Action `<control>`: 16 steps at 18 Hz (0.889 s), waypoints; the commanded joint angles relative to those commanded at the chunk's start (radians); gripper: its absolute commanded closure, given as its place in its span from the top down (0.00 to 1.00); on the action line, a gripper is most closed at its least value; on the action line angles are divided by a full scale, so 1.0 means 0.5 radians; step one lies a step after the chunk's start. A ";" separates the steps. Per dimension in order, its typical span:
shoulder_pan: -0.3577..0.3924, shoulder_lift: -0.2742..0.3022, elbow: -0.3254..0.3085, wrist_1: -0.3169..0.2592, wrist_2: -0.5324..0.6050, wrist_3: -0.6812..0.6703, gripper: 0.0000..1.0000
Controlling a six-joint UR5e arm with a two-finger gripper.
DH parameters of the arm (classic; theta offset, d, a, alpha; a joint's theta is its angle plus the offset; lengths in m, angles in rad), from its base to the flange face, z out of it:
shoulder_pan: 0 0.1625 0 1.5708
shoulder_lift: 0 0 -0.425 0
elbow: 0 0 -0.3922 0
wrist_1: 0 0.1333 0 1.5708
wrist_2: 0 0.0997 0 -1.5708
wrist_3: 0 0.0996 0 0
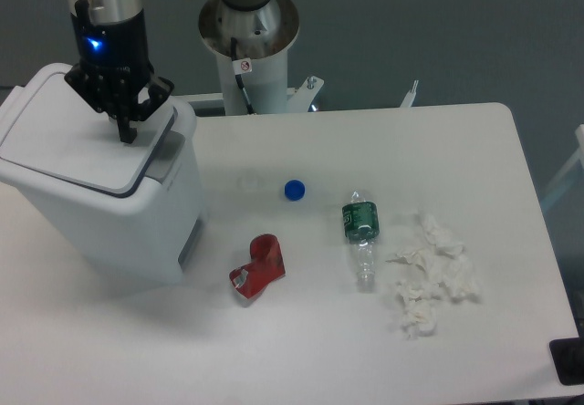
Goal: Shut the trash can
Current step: 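Press the gripper down on the lid to seat it shut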
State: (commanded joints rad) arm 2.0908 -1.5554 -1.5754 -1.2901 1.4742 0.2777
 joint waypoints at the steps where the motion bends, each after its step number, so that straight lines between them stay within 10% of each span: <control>1: 0.000 -0.006 -0.006 0.000 0.000 0.000 0.00; 16: 0.012 -0.012 -0.034 0.018 0.040 0.000 0.00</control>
State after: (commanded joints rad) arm 2.0969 -1.5616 -1.5923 -1.2809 1.4941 0.2777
